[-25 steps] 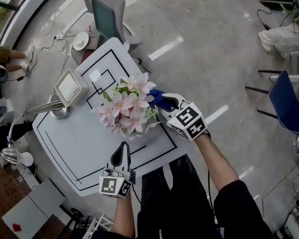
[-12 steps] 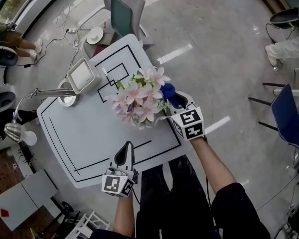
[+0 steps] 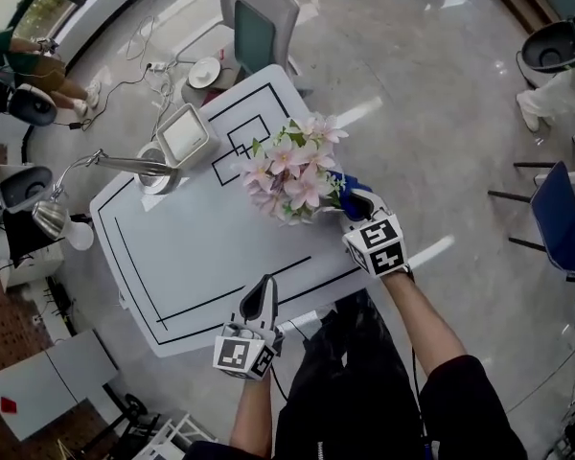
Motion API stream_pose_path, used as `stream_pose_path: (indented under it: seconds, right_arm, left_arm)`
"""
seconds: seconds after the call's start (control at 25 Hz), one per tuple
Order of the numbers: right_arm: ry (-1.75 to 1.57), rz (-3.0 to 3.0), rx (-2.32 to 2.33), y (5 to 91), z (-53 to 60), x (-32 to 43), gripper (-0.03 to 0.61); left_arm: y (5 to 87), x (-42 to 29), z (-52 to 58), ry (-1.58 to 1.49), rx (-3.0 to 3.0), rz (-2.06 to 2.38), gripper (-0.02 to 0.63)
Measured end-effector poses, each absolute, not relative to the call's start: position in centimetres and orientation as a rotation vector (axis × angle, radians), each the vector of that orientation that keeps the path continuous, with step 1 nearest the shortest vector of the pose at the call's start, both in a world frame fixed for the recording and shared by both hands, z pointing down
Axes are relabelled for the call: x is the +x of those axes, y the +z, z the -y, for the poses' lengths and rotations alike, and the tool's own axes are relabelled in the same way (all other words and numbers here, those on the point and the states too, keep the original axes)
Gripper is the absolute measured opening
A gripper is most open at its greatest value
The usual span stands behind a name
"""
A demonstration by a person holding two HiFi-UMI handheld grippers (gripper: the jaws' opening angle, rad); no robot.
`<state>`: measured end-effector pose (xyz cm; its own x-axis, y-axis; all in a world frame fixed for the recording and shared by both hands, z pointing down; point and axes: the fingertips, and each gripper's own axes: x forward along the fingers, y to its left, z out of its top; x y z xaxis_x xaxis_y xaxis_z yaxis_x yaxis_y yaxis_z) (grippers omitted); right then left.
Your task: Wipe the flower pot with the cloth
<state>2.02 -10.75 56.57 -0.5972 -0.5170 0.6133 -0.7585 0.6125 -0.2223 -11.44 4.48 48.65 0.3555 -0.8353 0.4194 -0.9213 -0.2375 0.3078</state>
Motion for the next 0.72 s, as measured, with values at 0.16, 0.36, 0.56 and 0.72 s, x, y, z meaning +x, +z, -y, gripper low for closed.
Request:
stream_pose_path:
  seconds: [0.16, 0.36, 0.56, 0.72]
  right_arm:
    - [0.582, 2.307, 1.099, 55.3, 8.2, 2.2, 0.098]
    - [0.616, 2.364, 1.126, 51.1, 2.6, 0.7, 0.100]
    - [0.609, 2.438, 1.099, 45.6, -4.2, -1.7, 0.100]
    - [0.540, 2.497, 1.111, 41.5, -9.1, -2.8, 0.100]
  left_arm:
    - [48.1, -12.9, -7.0, 0.212, 2.146, 1.540, 0.006]
    - [46.2, -15.0, -11.4, 0.195, 2.160, 1.567, 0.006]
    - [43.7, -15.5, -14.7, 0.166, 2.172, 1.588, 0.006]
    - [41.4, -14.6, -16.6, 0.088, 2.218, 1.593, 0.006]
